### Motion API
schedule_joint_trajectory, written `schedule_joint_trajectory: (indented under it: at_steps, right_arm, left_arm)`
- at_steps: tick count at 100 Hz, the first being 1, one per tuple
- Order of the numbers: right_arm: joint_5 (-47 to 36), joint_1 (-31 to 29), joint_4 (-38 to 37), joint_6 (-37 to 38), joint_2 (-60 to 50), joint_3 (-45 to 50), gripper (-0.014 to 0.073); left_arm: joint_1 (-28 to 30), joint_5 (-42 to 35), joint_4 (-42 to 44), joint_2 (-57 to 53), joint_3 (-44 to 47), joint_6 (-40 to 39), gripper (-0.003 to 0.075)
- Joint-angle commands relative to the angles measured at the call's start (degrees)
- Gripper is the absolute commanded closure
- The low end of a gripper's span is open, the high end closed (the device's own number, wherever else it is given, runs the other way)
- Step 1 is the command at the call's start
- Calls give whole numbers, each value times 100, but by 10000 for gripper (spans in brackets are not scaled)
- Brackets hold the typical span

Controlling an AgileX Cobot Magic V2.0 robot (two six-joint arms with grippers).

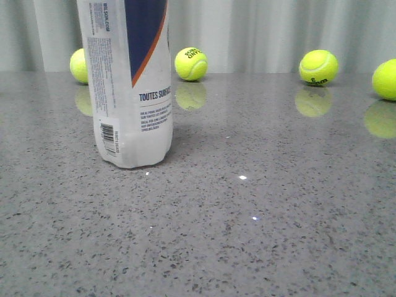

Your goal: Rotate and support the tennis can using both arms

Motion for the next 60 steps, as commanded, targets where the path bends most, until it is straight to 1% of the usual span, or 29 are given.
schedule_joint_trajectory:
  at_steps: [1, 12, 20, 28, 34, 41, 48, 60]
  right_arm:
    - [-732, -281, -206, -38, 80, 40, 663]
    - [-1183, -877, -1059, 95, 80, 387, 663]
    - [-1501, -1411, -1517, 480, 80, 636, 663]
    - [-1776, -1835, -1779, 921, 54, 908, 663]
    - [-1947, -2094, -1947, 1126, -25, 1140, 663]
    - [-1974, -2281, -2031, 1161, -114, 1371, 663]
    - [-1731, -2380, -2055, 1161, -109, 1403, 663]
    - [-1726, -2487, -2055, 1155, -109, 1408, 663]
  left_arm:
    - [-47, -417, -55, -198, 246, 0, 738]
    - [-47, -417, -55, -198, 246, 0, 738]
    - [-47, -417, -55, -198, 246, 0, 738]
    - [-47, -417, -55, -198, 246, 0, 738]
    - [-47, -417, -55, -198, 246, 0, 738]
    - [-47, -417, -55, -198, 246, 0, 738]
    - [-47, -417, -55, -198, 246, 0, 738]
    - [-47, -417, -55, -198, 246, 0, 738]
